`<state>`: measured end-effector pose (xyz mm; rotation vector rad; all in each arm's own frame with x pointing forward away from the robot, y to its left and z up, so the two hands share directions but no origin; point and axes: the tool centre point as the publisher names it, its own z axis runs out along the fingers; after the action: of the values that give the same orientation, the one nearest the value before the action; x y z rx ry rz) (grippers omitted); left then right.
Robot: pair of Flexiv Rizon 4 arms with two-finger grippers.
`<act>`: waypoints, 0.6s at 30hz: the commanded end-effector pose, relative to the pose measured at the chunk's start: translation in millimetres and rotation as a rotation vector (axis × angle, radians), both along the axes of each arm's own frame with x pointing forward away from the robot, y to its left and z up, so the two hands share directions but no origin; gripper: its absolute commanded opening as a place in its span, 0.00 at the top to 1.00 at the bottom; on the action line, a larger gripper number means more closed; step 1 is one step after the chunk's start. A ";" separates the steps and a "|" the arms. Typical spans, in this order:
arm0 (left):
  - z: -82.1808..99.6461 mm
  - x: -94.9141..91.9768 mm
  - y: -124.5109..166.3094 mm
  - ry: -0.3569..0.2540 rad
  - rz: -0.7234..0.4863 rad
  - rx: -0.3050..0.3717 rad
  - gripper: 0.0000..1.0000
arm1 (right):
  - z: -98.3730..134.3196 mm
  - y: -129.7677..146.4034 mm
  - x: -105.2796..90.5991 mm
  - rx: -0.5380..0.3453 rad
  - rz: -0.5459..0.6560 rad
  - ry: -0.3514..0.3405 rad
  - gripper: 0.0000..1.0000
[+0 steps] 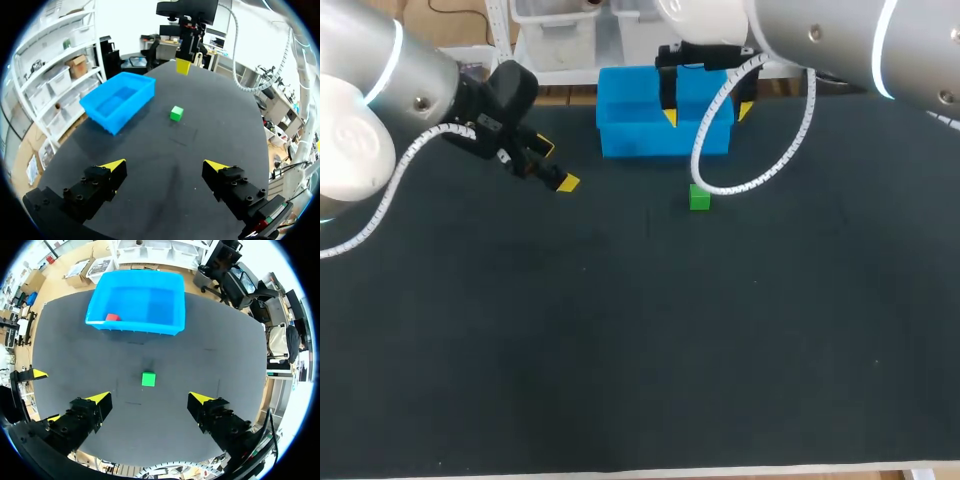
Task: Use the left arm to pick the red cube and place it into the blue plastic box first, then use the right arm to grasp the green cube and put it into the same blue plastic box after the first action is fully finished.
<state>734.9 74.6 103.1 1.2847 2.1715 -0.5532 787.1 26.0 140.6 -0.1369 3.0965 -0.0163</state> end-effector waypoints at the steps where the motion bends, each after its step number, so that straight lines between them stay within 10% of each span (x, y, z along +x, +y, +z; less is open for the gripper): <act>1: -0.8 -0.5 1.2 -0.004 -0.003 -0.006 0.00 | -2.6 2.1 4.7 -0.011 -0.003 0.014 0.00; 18: -0.8 -0.5 1.2 -0.004 -0.003 -0.006 0.00 | -30.8 9.6 -1.4 0.013 -0.019 0.010 0.00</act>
<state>734.9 74.6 103.1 1.2846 2.1715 -0.5533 790.6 36.1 116.0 -0.1103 3.1192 0.0049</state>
